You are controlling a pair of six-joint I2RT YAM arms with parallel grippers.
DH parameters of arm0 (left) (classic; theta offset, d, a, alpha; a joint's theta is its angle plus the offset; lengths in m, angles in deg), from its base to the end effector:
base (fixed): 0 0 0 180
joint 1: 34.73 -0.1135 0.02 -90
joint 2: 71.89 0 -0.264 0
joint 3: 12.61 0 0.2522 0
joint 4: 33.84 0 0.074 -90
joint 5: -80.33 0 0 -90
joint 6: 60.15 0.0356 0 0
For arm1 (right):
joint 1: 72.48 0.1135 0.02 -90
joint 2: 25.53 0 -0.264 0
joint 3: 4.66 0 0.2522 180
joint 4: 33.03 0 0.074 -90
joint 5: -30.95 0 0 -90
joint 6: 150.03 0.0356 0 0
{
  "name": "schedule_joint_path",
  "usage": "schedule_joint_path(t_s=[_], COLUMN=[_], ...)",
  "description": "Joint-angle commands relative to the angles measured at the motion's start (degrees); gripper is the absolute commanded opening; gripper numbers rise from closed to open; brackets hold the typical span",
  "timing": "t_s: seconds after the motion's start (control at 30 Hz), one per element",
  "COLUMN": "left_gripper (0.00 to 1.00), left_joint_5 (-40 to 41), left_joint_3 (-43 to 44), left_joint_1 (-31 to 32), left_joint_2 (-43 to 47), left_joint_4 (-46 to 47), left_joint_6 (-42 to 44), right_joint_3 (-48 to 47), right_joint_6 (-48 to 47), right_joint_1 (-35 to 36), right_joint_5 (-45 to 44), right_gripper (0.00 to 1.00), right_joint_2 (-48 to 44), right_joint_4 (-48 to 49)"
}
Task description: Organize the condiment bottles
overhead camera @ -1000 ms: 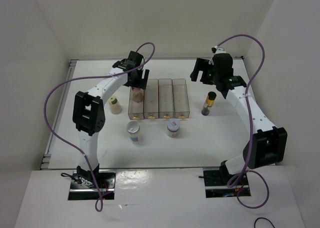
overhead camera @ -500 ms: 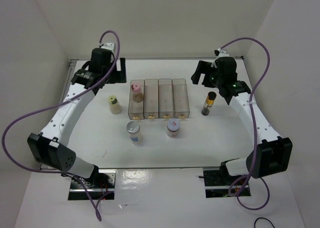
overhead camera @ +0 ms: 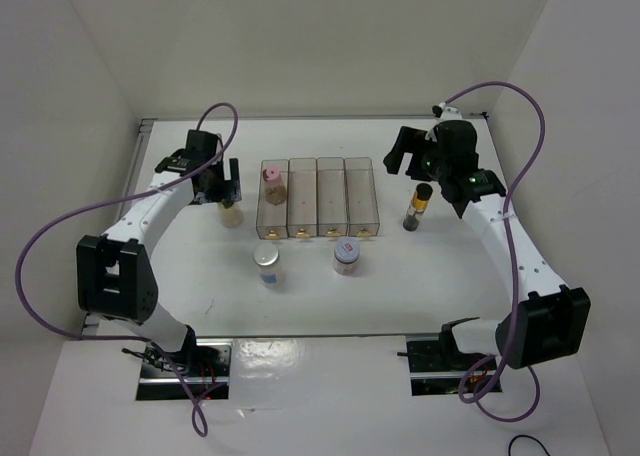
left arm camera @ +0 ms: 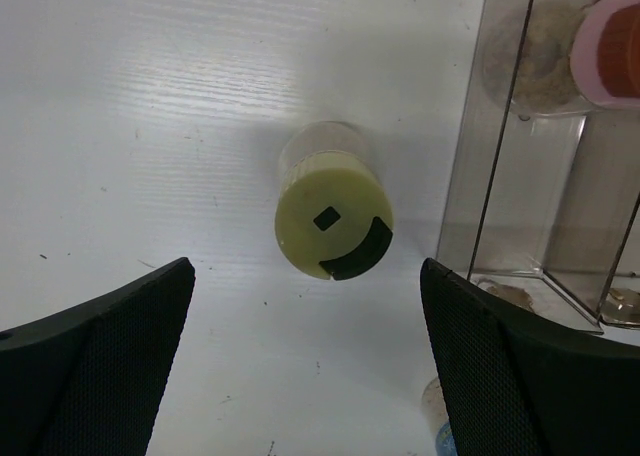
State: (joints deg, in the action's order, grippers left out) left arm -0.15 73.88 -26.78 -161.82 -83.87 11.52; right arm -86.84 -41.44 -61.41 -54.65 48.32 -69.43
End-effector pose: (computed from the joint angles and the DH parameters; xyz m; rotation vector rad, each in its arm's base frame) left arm 0.3340 -0.0407 0.2747 -0.2928 2.4684 0.0151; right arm 0.2868 0.0589 0.3521 0.0887 2.0812 0.3972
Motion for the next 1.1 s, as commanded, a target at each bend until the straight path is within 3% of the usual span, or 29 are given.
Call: schedule_joint_path(t_s=[0.0, 0.13, 0.37, 0.47, 0.67, 0.83, 1.07], left_gripper=[0.99, 0.99, 0.91, 0.8, 0.74, 0.57, 0.43], left_joint_5=[-2.4, -3.01, -3.01, -3.01, -2.49, -3.1, -4.33], left_joint_3=[1.1, 1.1, 1.63, 1.1, 1.1, 1.1, 1.63], left_joint_1=[0.05, 0.05, 0.05, -0.47, -0.47, -0.47, -0.47], left_joint_2=[-1.38, -2.44, -5.87, -5.87, -6.4, -7.54, -7.54], left_joint_4=[2.87, 4.02, 4.54, 5.07, 5.69, 5.69, 4.64], left_joint_6=[0.3, 0.31, 0.84, 0.84, 0.84, 0.84, 1.36], right_joint_3=[0.31, 0.31, -0.22, -0.22, -0.22, -0.22, -1.36], right_joint_6=[0.83, 0.83, 0.83, 0.83, 0.31, 0.31, 0.31], right_joint_1=[-0.35, -0.35, -0.35, -0.35, -0.35, -0.35, -0.35], right_joint_5=[0.69, 0.69, 0.69, 0.69, 0.69, 0.69, 1.92], right_gripper=[0.99, 0.99, 0.99, 0.99, 0.99, 0.99, 0.99], right_joint_2=[-1.77, -1.16, 0.42, 1.04, 1.57, 1.57, 1.57], right_joint_4=[2.07, 2.07, 2.07, 2.07, 2.07, 2.07, 0.93])
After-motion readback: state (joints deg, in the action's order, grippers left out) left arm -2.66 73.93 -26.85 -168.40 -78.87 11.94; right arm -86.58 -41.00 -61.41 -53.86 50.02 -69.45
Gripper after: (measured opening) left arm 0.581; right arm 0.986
